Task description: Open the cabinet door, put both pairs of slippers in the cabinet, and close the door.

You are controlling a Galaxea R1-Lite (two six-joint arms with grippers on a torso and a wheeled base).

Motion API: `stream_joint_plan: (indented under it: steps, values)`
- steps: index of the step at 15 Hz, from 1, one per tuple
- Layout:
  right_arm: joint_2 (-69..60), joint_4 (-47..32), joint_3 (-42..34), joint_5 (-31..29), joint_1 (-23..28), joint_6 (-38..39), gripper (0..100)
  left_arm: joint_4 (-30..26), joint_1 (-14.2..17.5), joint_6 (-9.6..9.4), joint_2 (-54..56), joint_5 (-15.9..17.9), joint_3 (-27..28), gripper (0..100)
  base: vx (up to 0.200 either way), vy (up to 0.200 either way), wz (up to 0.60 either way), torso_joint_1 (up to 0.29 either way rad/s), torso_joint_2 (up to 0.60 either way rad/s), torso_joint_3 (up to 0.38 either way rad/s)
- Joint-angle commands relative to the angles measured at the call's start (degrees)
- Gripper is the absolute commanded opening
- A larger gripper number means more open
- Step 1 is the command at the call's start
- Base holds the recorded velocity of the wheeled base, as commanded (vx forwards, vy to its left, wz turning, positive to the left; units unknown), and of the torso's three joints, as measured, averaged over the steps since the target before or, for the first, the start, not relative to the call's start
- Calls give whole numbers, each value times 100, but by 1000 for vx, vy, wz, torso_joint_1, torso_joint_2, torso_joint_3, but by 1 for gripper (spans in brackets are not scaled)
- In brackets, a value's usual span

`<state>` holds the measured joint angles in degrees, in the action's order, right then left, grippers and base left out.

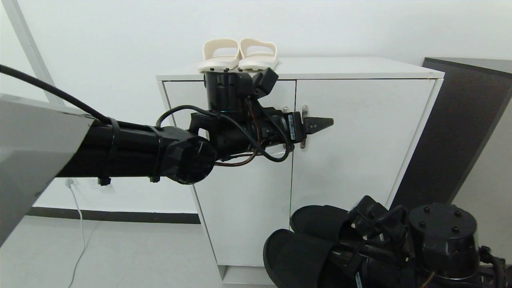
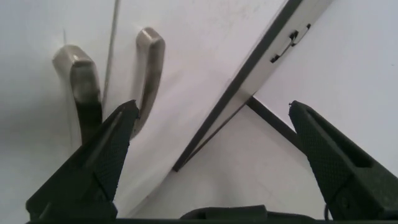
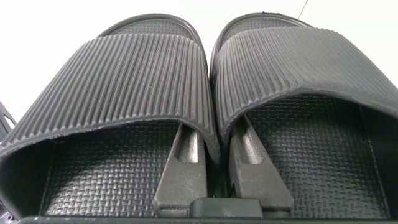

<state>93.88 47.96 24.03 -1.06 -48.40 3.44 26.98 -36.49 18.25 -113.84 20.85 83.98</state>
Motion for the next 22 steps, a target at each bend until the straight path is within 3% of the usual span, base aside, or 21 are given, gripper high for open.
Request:
stream_joint_plan:
  steps: [1,7,8,12,19,22]
  values:
    - [16,3,-3,1,-3,-1,0,-17,-8,-6,-244,-186,259,100,0,0,0,0,0,0]
    - [69,3,5,9,-12,-1,0,-228,-25,-6,-359,-265,496,100,0,0,0,0,0,0]
    - [69,3,-12,9,-12,-1,0,-228,-25,-6,-341,-265,470,0,0,0,0,0,0,0]
    - [51,12,-162,502,-21,-63,0,-184,-34,-14,-77,-239,66,0,0,0,0,0,0,0]
    - [8,240,-452,941,-73,-265,0,317,-491,-93,889,-213,-1349,0,0,0,0,0,0,0]
    - [8,495,-724,1161,-302,-300,0,370,-658,-102,1593,-221,-2237,0,0,0,0,0,0,0]
